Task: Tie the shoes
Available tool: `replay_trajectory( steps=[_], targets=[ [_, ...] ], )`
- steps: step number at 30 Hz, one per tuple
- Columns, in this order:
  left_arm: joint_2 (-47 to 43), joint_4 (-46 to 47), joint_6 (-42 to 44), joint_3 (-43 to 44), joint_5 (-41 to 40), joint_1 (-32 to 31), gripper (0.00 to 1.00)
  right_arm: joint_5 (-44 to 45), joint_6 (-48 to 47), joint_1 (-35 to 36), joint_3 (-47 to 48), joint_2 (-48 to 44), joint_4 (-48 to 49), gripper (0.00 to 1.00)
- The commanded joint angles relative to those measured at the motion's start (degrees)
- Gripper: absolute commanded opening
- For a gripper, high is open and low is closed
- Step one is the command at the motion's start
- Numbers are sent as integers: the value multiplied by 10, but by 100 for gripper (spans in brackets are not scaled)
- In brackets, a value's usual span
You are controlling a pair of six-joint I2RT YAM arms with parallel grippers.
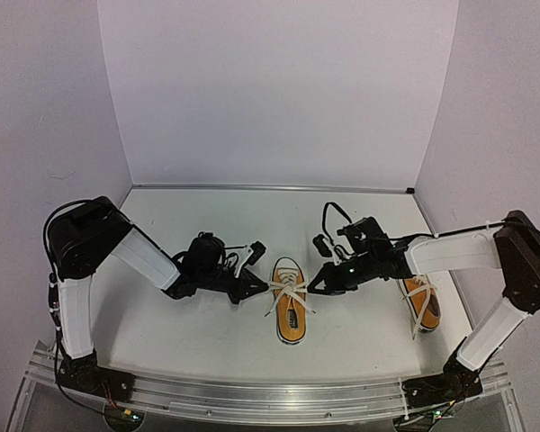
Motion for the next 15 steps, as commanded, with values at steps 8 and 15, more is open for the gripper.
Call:
replay_trajectory(
  steps=[8,15],
  targets=[
    [-76,-54,5,-26,-86,12,0,62,-15,1,-22,-48,-39,0],
    [-101,-88,12,-25,-115,13,0,87,-16,-6,-39,-70,-57,0]
  ],
)
